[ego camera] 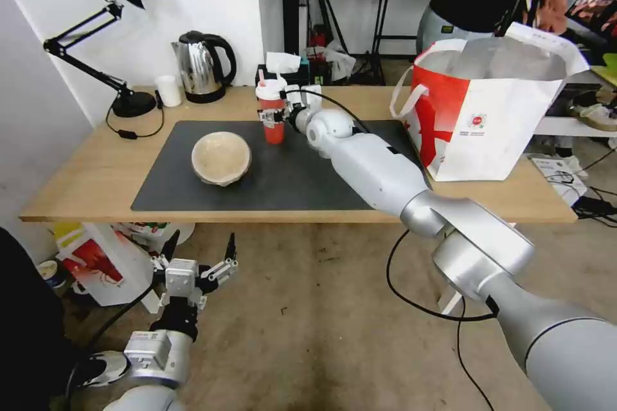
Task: Pick up the trash from the table and place it into the takeout bag.
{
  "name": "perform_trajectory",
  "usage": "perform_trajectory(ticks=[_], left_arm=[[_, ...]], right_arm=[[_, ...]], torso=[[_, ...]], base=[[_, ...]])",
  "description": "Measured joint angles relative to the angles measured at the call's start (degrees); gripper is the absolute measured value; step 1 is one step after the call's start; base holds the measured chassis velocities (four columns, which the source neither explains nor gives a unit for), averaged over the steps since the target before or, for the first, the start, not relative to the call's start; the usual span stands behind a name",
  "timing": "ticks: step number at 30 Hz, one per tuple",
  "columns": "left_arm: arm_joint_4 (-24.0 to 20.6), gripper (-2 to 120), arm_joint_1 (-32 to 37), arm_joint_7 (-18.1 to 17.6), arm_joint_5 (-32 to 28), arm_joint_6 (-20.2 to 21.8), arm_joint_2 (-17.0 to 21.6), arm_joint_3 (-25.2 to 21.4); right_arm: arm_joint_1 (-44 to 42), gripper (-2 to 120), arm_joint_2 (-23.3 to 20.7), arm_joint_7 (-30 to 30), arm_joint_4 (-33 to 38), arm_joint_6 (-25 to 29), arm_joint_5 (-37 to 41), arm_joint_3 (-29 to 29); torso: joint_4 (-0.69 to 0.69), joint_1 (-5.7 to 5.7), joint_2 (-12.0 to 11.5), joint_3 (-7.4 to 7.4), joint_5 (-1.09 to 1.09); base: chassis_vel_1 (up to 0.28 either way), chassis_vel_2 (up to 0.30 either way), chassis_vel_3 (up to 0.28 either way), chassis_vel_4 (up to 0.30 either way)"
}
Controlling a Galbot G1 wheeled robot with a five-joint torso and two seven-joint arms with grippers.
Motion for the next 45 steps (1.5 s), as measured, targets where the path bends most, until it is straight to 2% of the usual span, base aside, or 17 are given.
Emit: perform_trajectory(ticks=[1,5,6,9,17,24,29,38,45], left_arm=[[0.0,100,0.0,0.0,0.0,0.0,0.0,0.0],[0.0,100,0.0,0.0,0.0,0.0,0.0,0.0],[0.0,100,0.0,0.0,0.0,0.0,0.0,0.0],[0.0,100,0.0,0.0,0.0,0.0,0.0,0.0],[0.0,100,0.0,0.0,0.0,0.0,0.0,0.0],[0.0,100,-0.01,0.0,0.0,0.0,0.0,0.0],[0.0,100,0.0,0.0,0.0,0.0,0.0,0.0],[0.0,100,0.0,0.0,0.0,0.0,0.0,0.0],[0.0,100,0.0,0.0,0.0,0.0,0.0,0.0]], right_arm=[[0.0,80,0.0,0.0,0.0,0.0,0.0,0.0],[-0.12,61,0.12,-1.28,-0.56,0.43,-0.47,0.15],[-0.12,61,0.12,-1.28,-0.56,0.43,-0.47,0.15],[-0.18,50,0.19,-1.79,-0.73,0.53,-0.48,0.22],[-0.51,32,-0.48,-2.06,-0.03,0.61,-0.36,0.24],[-0.29,15,-3.16,-1.7,3.81,0.47,1.45,0.56],[0.71,8,-5.66,-0.68,7.66,0.2,2.9,0.98],[2.6,8,-10.04,0.28,11.43,-0.02,3.54,2.08],[4.37,8,-15.47,2.02,15.24,-1.62,3.6,1.41]], torso=[[0.0,0.0,0.0,0.0,0.0],[0.0,0.0,0.0,0.0,0.0],[0.0,0.0,0.0,0.0,0.0],[-0.01,0.0,0.0,-0.01,0.0],[0.0,0.0,0.0,-0.01,0.0],[-0.01,0.01,0.0,0.0,0.01],[0.0,0.01,0.0,0.0,0.01],[0.01,0.01,0.0,0.0,0.01],[-0.01,0.0,0.0,0.0,0.02]], base=[[0.0,0.0,0.0,0.0],[0.0,0.0,0.0,0.0],[0.0,0.0,0.0,0.0],[0.0,0.0,0.0,0.0],[0.0,0.0,0.0,0.0],[0.0,0.0,0.0,0.0],[0.0,0.0,0.0,0.0],[0.0,0.0,0.0,0.0],[0.0,0.0,0.0,0.0]])
